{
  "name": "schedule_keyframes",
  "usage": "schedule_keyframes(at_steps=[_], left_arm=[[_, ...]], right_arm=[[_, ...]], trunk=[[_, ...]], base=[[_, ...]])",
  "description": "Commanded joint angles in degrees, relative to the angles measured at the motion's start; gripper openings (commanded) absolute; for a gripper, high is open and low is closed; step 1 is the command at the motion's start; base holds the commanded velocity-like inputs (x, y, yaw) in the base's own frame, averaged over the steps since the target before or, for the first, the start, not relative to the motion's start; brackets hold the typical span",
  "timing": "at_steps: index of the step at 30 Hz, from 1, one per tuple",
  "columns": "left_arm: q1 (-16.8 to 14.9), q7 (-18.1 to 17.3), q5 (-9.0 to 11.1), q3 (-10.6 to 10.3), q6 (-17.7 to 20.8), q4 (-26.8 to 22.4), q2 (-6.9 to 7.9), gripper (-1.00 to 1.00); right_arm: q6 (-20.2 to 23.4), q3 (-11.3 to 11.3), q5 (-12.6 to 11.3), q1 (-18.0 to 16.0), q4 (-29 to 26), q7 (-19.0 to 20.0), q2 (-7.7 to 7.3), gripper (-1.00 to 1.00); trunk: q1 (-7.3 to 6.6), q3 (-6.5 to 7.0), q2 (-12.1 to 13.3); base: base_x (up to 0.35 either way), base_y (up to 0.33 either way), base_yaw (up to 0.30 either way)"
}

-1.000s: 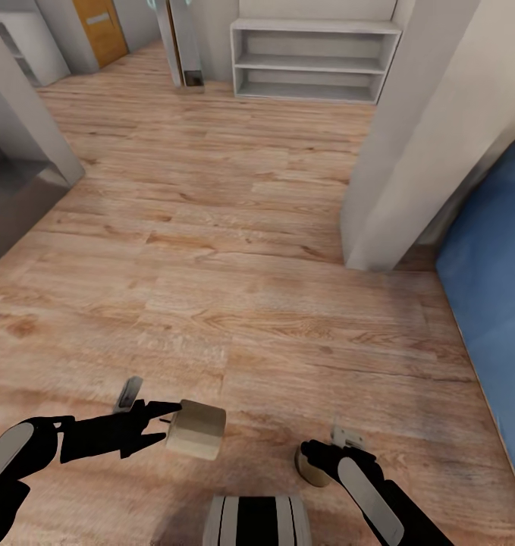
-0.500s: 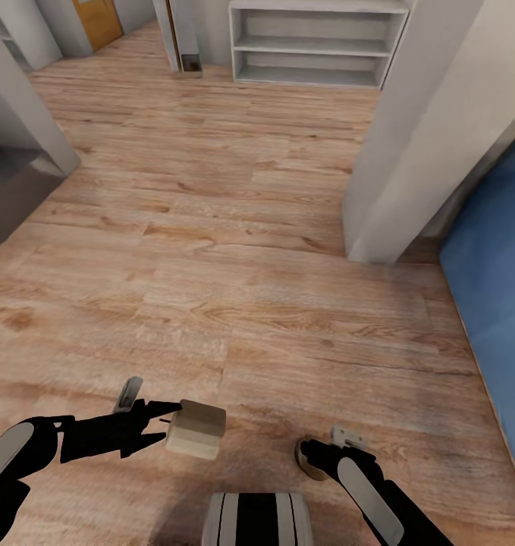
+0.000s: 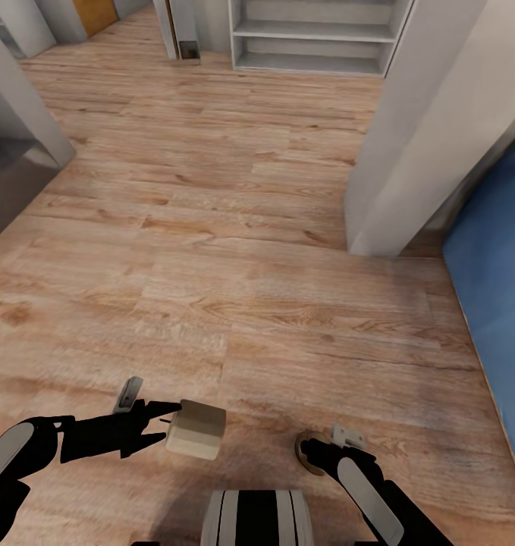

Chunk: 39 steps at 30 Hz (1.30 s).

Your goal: Place each of the two pumpkins and all three candles from the living room inside a cabinet in the living room (use any cabinet), then make sure every cabinet is closed, and position the cauldron so it is next to a table in the living room.

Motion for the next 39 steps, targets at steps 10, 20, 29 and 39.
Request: schedule_keyframes(at_steps=[10,20,29,39], left_arm=[[-0.04,0.58,0.64,-0.06,-0.02,-0.04,0.03,-1.00],[-0.03,0.58,0.64,-0.05,-0.07,-0.04,0.03,-1.00],[-0.01,0.58,0.64,-0.09,-0.05,-0.04,0.03,-1.00],[-0.01,0.58,0.64,-0.11,-0.07,-0.04,0.03,-1.00]], right_arm=[[-0.85,0.24,-0.40,-0.05,-0.09,-0.31,-0.10,1.00],[-1.34,0.26,-0.43,-0.05,0.50,3.82,-0.13,1.00],[-1.43,0.18,-0.40,-0.05,1.24,3.92,-0.13,1.00],[-1.52,0.18,-0.40,-0.05,1.51,3.92,-0.13,1.00]], trunk=[[0.09,-0.92,-0.07],[0.09,-0.92,-0.07],[0.14,-1.36,-0.10],[0.22,-2.03,-0.14]], base=[[0.000,0.000,0.000],[0.000,0.000,0.000],[0.000,0.000,0.000],[0.000,0.000,0.000]])
